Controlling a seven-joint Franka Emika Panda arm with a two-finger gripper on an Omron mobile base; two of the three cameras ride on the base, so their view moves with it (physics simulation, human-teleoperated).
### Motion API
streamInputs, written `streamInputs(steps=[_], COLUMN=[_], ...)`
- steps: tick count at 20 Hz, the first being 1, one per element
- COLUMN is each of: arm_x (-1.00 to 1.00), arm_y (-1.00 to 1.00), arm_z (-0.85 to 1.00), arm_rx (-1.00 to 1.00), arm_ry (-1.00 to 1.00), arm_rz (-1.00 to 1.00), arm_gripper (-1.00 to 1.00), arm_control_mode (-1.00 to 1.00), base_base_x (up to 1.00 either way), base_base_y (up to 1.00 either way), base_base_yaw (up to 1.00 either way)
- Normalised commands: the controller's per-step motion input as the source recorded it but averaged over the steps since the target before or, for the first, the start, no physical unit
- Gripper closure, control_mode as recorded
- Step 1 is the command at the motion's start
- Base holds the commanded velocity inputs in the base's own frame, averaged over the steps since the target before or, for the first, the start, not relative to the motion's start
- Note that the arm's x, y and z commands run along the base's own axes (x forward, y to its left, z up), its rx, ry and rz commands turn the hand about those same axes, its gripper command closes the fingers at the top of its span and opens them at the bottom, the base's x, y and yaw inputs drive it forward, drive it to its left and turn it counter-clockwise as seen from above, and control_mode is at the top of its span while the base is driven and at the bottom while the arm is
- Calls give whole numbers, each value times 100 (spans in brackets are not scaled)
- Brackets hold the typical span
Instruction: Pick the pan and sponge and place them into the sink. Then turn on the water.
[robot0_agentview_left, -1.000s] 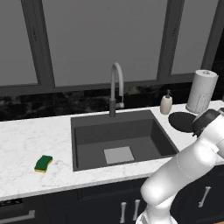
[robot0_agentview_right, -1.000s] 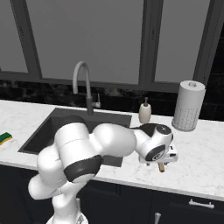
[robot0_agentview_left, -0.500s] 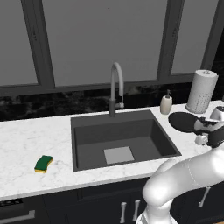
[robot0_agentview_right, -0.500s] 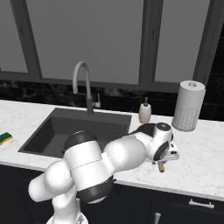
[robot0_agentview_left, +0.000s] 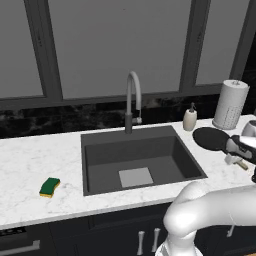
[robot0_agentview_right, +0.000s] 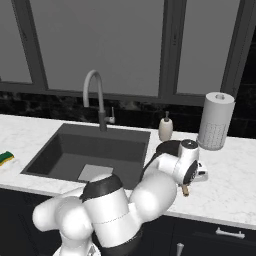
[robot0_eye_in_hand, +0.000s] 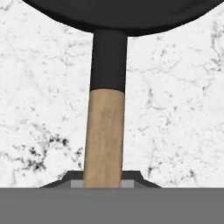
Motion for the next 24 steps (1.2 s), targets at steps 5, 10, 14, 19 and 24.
streamInputs(steps=[5, 10, 14, 19, 24], arm_x=[0, -6, -43, -76, -68], arm_y=[7, 18, 0, -1, 2], arm_z=[25, 51, 57, 38, 35], arm_rx=[0, 2, 8, 3, 1], arm_ry=[-9, -7, 1, 0, 0], arm_rz=[-2, -1, -1, 8, 28], arm_gripper=[100, 100, 100, 100, 100], arm_control_mode=[-100, -100, -100, -100, -100], base_base_x=[0, 0, 0, 0, 0], base_base_y=[0, 0, 0, 0, 0], base_base_yaw=[0, 0, 0, 0, 0])
